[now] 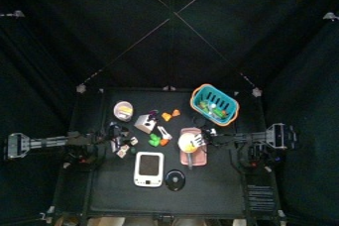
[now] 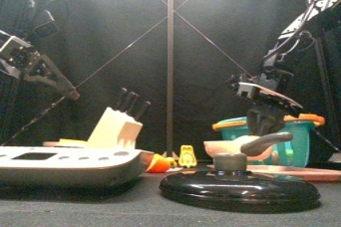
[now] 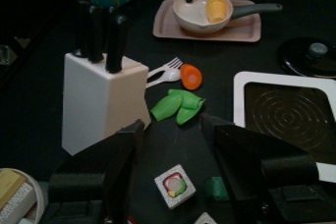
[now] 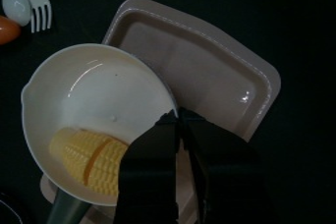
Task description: Place pan on stove
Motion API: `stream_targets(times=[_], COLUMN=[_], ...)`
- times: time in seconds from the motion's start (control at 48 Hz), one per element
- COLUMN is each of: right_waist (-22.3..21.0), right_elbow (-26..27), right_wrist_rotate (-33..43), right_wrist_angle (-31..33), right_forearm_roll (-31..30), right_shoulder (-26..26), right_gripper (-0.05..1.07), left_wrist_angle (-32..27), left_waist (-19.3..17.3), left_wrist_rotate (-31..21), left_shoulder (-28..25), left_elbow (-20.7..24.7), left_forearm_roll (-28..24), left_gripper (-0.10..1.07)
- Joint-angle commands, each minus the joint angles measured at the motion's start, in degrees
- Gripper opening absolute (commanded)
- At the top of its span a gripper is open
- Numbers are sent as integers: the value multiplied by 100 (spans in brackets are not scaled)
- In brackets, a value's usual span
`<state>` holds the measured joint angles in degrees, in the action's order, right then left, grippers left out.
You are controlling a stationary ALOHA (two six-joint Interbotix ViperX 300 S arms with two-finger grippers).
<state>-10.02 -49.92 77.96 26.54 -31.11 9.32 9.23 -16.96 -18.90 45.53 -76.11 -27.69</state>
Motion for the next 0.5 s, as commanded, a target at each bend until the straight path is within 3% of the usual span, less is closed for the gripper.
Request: stream_targets(times=[0.0, 0.146, 0.479], right_waist=[53, 220, 905], right_elbow=[167, 387, 1564], right_wrist_rotate=[-9, -18, -35], right_wrist_angle=[-18, -18, -18], right_forearm_roll=[35, 132, 149], right_shoulder=[167, 167, -360], right_gripper=[38, 38, 38], left_wrist_angle=[18, 18, 18], left_waist=[0, -9, 0], left_wrist_rotate=[-9, -9, -9], left_shoulder=[-9, -9, -9], left_elbow=[53, 62, 53], left_forearm_roll=[0, 0, 9], left_gripper=[87, 87, 87])
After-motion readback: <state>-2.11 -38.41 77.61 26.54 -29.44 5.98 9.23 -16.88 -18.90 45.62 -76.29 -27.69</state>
